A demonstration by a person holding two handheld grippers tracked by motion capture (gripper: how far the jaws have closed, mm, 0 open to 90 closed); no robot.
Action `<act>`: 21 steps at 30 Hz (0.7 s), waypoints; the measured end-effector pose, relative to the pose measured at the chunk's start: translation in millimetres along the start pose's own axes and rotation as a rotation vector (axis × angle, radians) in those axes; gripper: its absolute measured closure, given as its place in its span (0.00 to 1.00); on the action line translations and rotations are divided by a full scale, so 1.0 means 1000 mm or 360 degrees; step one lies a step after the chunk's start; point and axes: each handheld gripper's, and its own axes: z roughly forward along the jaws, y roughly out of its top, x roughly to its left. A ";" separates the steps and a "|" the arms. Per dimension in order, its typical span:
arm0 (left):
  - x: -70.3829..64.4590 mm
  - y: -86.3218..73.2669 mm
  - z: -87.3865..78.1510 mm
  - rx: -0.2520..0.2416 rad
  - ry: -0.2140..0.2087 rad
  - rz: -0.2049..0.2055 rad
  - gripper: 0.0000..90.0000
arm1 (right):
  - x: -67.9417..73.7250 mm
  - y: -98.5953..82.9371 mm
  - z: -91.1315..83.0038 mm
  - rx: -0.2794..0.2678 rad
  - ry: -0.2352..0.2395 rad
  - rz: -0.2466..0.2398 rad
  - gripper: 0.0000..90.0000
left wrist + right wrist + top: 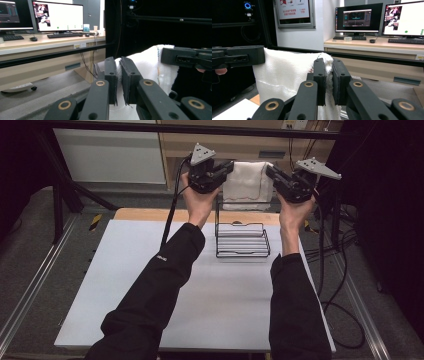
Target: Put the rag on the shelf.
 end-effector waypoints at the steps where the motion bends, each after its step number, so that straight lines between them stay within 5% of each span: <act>1: -0.001 -0.002 0.000 0.0005 -0.0005 -0.0001 0.92 | -0.001 -0.002 -0.001 0.0005 -0.0002 -0.0001 0.92; 21: -0.009 -0.024 -0.002 0.0075 -0.0059 0.0020 0.92 | -0.006 -0.026 -0.016 0.0045 0.0013 0.0009 0.92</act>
